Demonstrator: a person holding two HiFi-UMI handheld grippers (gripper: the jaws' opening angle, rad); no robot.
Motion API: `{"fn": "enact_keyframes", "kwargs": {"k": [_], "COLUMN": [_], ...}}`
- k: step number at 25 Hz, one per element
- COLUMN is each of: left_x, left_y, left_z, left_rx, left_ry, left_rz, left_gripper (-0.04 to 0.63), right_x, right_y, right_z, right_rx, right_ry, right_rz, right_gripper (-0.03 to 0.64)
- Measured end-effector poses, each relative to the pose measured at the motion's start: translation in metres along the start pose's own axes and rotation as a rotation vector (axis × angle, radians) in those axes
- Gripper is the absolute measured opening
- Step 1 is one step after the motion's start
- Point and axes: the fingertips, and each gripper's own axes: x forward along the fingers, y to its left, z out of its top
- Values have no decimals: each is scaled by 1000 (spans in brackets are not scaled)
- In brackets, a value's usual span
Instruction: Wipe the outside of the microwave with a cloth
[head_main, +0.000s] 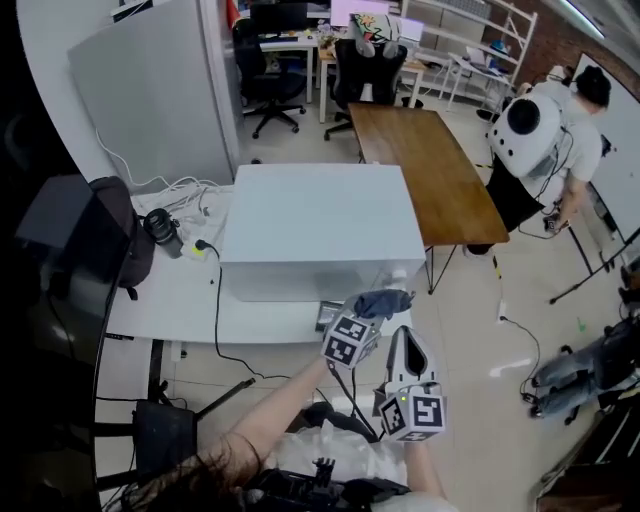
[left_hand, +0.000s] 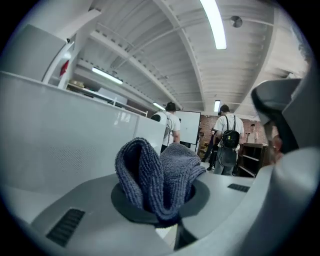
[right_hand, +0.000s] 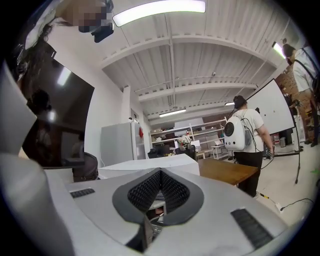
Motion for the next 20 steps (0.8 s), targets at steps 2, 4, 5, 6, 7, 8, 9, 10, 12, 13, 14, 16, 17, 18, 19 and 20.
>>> {"fn": "enact_keyframes", "kwargs": {"k": [2,4,5,6,7,8,9,10,12,13,14,16,17,18,19,20], "left_x": [18,21,17,11,2,-9,-23,-39,-76,-95,-114,-153,-174,-193,-212,-229], "left_y": [8,22,30,38,48,59,72,86,116,131,144,171,186,201,215,229], "left_z": [-7,-10,-10,-10,-10,-10,-11,-12,-17,-20,-23,-28,-30,-33,-37,-42], "left_rx": [-24,-45,-57,-65,-71,-77,-89,-103,-122,-123,-121,-120,-125,-132,-142,-153], "left_ry": [19,17,11,5,-4,-15,-25,-35,-48,-51,-53,-59,-63,-65,-65,-60], "left_rz": [35,87,110,132,156,184,216,252,329,369,408,493,540,588,635,680], "left_gripper": [46,46,46,46,46,46,46,46,46,46,46,46,46,46,46,46], "right_x": [-3,-5,-5,-5,-3,-1,2,6,14,18,21,26,28,31,33,34], "right_y": [-7,-13,-15,-15,-14,-10,-5,1,18,26,35,52,60,66,72,77], "right_z": [1,1,1,0,-2,-4,-6,-8,-11,-12,-13,-14,-15,-16,-17,-19], "right_rx": [-2,-2,0,2,3,4,5,7,11,12,11,12,14,17,20,24], "right_ry": [-3,-5,-4,-2,3,9,15,18,18,20,24,35,39,42,44,46], "right_rz": [-17,-28,-30,-29,-24,-14,1,21,69,94,117,159,178,196,211,225], "right_gripper": [17,17,17,17,17,17,17,17,17,17,17,17,17,17,17,17]}}
